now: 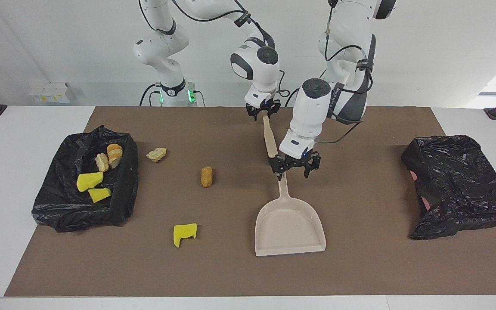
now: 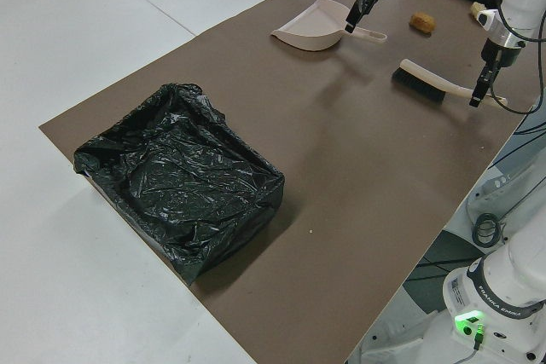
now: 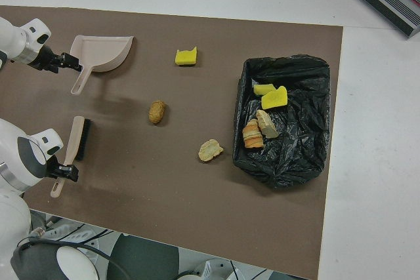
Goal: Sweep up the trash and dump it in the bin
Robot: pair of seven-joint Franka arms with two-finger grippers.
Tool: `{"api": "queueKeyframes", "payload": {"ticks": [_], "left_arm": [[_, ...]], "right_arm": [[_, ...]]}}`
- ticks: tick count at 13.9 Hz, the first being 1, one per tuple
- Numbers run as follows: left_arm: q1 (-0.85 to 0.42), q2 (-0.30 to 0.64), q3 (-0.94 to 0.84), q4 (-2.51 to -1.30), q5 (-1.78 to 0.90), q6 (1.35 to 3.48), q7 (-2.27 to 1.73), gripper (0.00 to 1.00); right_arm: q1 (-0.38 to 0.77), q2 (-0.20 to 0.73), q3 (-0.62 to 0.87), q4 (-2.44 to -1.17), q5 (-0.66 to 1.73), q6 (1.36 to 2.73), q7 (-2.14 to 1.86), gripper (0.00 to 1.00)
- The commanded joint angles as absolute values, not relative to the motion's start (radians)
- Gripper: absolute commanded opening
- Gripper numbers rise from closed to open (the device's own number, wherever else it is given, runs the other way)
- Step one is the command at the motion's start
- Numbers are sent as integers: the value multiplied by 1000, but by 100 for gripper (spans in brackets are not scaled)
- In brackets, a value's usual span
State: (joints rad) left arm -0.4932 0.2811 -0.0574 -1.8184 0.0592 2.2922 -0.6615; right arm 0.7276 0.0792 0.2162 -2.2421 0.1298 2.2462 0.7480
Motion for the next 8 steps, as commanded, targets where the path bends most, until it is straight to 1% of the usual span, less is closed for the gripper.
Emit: {"api": "queueKeyframes", "payload": {"ticks": [1,2,3,4,5,6,8], "left_arm": [[-528,307,-41,-1804,100,2309,-689,100],[-529,307,-43,-1810,101,2313,-690,100],[-529,305,-43,-1824,85,2333,-713,100],[-503,310,-46,-1851,45,2406,-830,100],[-494,311,-45,-1870,25,2484,-888,100],[-502,308,-44,-1874,25,2474,-859,100],[-503,304,-44,-1893,25,2470,-778,100]], "right_arm": [[729,90,216,-2224,147,2270,794,39],[730,91,216,-2224,147,2272,802,28],[730,91,216,-2224,147,2270,802,10],[730,91,216,-2224,147,2270,801,0],[730,89,216,-2224,147,2267,808,0],[730,77,216,-2229,147,2258,839,0],[718,11,215,-2275,147,2246,941,0]]}}
